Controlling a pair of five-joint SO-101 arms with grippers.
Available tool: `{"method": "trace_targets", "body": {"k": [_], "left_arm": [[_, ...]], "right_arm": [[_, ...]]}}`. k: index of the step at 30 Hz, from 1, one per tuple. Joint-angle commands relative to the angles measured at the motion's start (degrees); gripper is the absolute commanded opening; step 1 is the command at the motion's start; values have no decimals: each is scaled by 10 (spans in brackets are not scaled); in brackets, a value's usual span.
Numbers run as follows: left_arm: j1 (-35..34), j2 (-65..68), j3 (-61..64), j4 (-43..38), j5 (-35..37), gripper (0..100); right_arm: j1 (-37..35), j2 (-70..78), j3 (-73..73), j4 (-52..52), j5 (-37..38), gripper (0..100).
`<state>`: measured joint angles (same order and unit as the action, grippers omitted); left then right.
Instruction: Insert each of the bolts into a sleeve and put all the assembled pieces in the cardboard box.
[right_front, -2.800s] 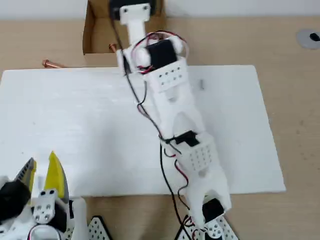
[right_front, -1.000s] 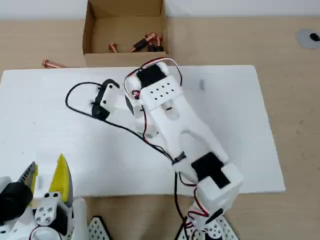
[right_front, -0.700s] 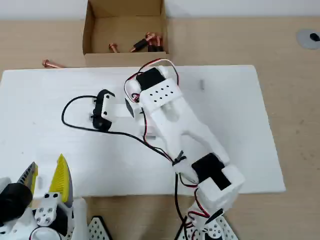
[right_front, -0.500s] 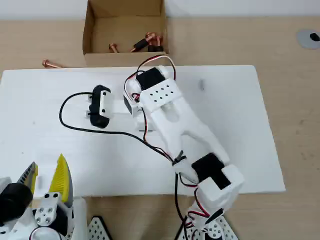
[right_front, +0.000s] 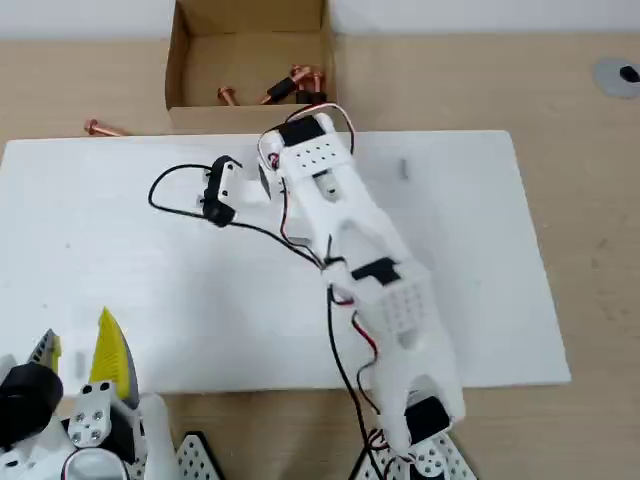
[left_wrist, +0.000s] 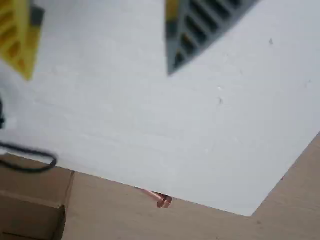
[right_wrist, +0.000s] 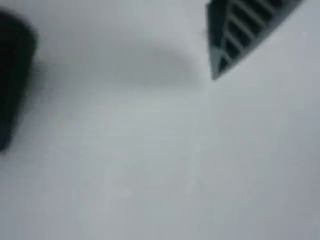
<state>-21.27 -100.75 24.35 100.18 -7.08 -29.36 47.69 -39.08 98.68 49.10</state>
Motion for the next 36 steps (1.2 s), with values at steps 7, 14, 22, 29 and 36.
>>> {"method": "trace_targets", "body": {"k": [7, 14, 22, 29, 36], "left_arm": [[-8, 1, -11, 3, -22, 193], [-8, 1, -11, 3, -25, 193], [-9, 1, -15, 3, -25, 192], [-9, 1, -17, 3, -25, 192], [-9, 1, -17, 3, -56, 191]], "right_arm": [[17, 90, -213, 38, 10, 136], [30, 88, -221, 38, 6, 75], [61, 77, -289, 38, -59, 10], [72, -20, -270, 39, -94, 10], [41, -128, 3, 38, -102, 19]]}}
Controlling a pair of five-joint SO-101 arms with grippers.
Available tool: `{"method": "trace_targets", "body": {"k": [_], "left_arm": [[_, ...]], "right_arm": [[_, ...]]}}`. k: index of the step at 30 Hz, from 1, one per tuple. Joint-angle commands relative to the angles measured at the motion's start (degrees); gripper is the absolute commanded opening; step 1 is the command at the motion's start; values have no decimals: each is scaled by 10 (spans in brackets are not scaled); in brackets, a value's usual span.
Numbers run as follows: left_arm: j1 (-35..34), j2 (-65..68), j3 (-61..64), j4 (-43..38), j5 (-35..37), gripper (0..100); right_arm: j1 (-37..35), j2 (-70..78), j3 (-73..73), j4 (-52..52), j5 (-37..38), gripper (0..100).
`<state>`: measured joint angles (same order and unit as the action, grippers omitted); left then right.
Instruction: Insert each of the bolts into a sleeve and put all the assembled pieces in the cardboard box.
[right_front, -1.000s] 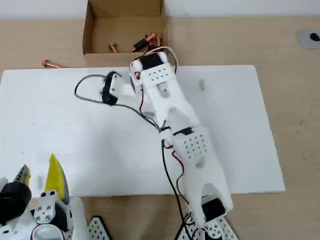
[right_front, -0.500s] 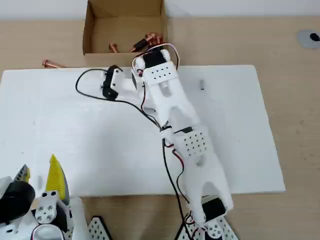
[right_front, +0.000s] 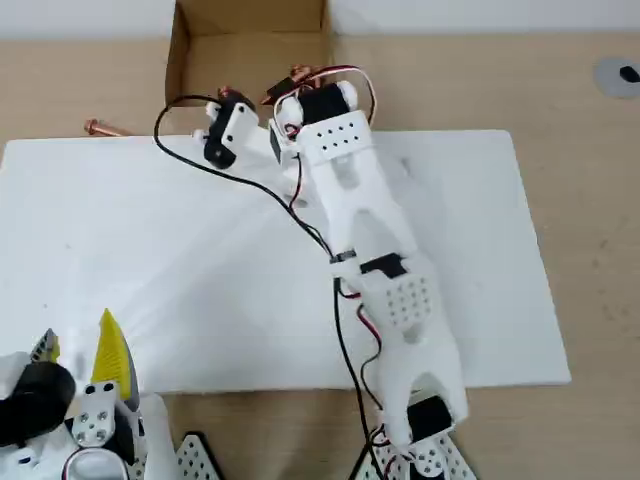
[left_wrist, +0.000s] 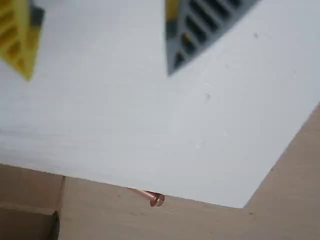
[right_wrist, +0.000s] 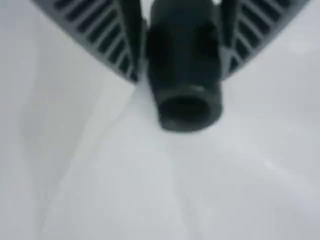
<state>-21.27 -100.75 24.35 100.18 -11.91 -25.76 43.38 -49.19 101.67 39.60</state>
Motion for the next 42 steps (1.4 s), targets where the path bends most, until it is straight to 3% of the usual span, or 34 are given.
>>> {"method": "trace_targets", "body": {"k": [1, 7, 29, 42], "left_arm": [[-9, 1, -18, 3, -9, 191], [-9, 0, -18, 3, -9, 188], [-9, 0, -12, 3, -9, 189], [-6, 0, -11, 3, -9, 189]], "right_arm": [[0, -99, 135, 8, -7, 40], [-4, -156, 203, 8, -8, 173], [-7, -161, 351, -28, -12, 175], [-54, -160, 386, -53, -28, 175]]}}
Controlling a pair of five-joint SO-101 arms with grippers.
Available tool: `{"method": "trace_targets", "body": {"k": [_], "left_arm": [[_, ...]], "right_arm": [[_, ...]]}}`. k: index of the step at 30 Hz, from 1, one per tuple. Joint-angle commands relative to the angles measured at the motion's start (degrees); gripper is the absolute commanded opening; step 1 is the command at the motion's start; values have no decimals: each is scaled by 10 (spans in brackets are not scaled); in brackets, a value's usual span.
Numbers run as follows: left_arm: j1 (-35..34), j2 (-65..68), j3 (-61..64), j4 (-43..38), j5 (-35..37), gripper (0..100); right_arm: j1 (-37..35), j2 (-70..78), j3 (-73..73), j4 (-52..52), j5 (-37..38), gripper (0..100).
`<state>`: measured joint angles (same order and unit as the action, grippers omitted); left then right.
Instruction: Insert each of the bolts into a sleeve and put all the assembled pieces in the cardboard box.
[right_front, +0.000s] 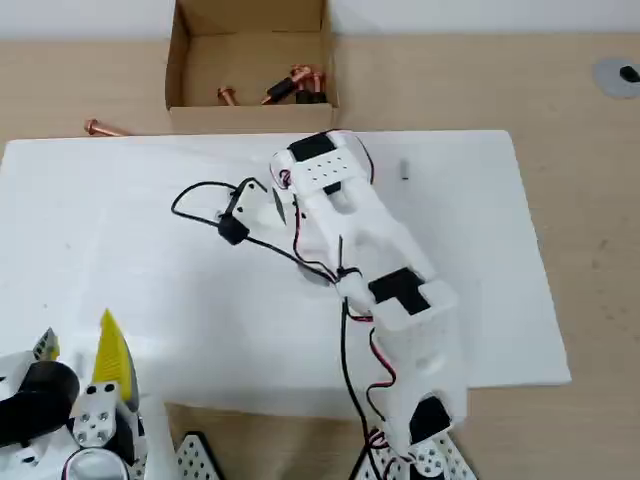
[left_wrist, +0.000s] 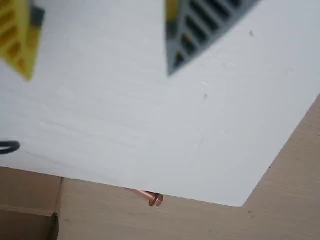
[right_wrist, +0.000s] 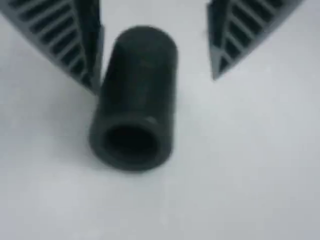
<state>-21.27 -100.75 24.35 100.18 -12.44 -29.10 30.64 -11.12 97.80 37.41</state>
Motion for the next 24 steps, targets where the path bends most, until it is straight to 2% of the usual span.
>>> {"method": "trace_targets", "body": {"k": [1, 10, 18, 24], "left_arm": [[-7, 0, -11, 3, -4, 189], [-8, 0, -11, 3, -4, 189], [-8, 0, -11, 3, -4, 189], [-9, 0, -11, 3, -4, 189]], "right_arm": [[-25, -31, 22, -28, -8, 175], [-62, -28, 160, -141, -9, 173], [-61, -28, 166, -144, -10, 6], [-60, -31, 162, -143, -10, 10]]}}
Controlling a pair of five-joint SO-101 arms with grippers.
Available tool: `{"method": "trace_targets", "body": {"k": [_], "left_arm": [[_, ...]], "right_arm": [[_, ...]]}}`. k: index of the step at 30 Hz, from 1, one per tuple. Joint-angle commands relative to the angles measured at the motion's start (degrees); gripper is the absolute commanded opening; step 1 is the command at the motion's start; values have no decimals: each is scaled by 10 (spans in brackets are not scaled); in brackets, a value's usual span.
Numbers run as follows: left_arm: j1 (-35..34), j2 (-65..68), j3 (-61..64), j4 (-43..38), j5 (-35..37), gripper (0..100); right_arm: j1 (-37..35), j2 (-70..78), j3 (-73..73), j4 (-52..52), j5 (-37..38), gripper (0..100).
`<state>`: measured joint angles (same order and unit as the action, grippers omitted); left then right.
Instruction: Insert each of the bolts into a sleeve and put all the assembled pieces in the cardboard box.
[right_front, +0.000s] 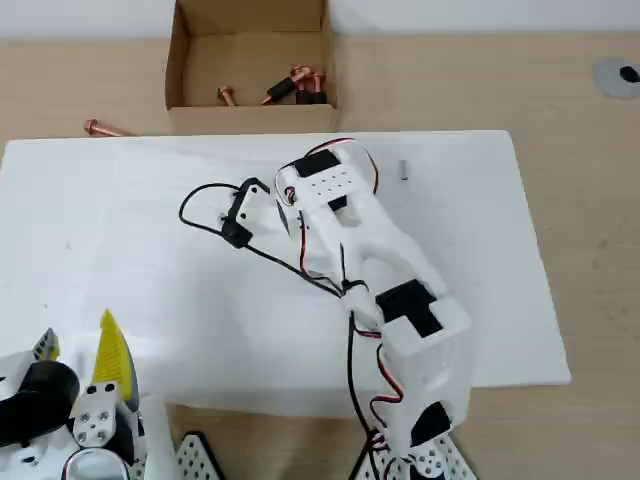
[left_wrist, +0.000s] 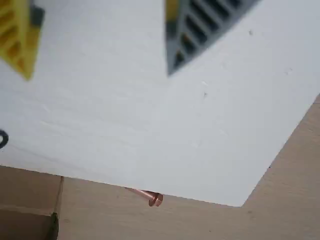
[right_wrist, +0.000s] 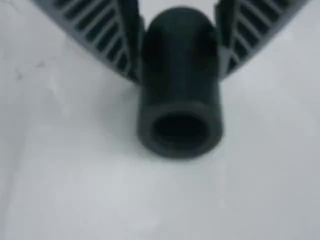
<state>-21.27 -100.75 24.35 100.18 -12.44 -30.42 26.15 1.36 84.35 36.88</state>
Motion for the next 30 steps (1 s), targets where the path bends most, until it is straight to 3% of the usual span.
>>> {"method": "trace_targets", "body": {"k": [1, 9, 16, 24, 30], "left_arm": [[-9, 0, -12, 3, -4, 189], [-9, 0, -14, 3, -4, 189], [-9, 0, -16, 3, -2, 189], [-9, 0, -18, 3, -4, 189], [-9, 0, -43, 3, -4, 189]], "right_arm": [[-47, 14, 32, -6, -4, 10], [-5, -39, -101, 95, -47, 10], [-23, -239, -128, 144, -103, 10], [-33, -428, 6, 146, -127, 10], [-35, -629, 158, 103, -220, 10]]}}
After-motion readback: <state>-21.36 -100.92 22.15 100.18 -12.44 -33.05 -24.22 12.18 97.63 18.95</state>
